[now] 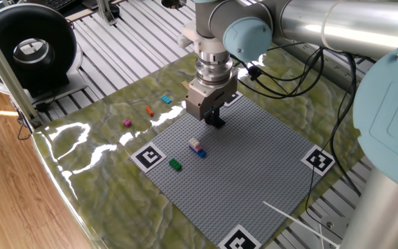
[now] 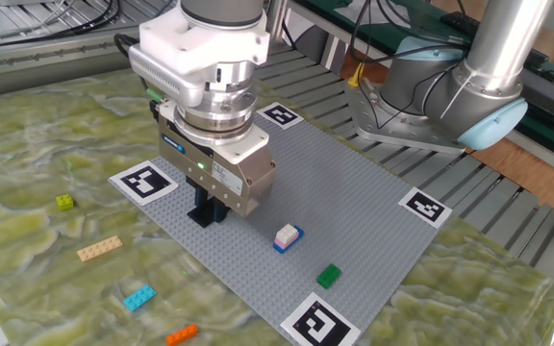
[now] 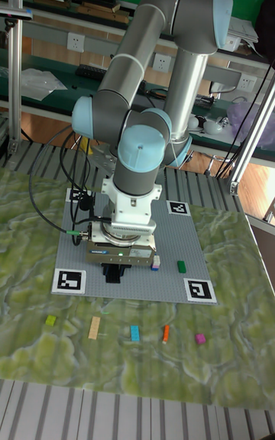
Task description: Stack small Lego blocks randomly, one at a time
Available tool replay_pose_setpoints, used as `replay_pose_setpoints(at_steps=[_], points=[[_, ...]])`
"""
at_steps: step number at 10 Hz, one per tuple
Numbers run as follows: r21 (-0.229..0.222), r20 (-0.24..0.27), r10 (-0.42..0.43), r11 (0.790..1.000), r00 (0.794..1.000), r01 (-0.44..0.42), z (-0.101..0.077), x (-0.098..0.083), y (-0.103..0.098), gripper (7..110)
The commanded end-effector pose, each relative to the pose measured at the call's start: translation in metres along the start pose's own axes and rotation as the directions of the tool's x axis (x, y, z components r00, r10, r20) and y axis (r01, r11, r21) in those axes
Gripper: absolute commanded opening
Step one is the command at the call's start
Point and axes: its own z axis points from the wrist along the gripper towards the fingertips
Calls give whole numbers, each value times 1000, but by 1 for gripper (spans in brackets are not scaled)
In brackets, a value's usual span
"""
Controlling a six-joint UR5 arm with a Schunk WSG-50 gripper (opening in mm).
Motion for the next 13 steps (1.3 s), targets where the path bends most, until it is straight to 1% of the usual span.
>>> replay_pose_setpoints(at_steps=[1, 2, 3, 8, 10, 13], points=[[-9, 1, 9, 1000, 1000, -9, 0, -1, 1, 22], [-9, 0, 9, 1000, 1000, -9, -1, 0, 1, 22], [-5, -5, 13, 1000, 1000, -13, -4, 1, 2, 44], [-14, -3, 13, 1000, 1000, -13, -2, -1, 4, 44], [-25, -10, 12, 1000, 1000, -12, -8, 1, 7, 44], [-23, -21, 6, 1000, 1000, -7, -15, 9, 5, 44]])
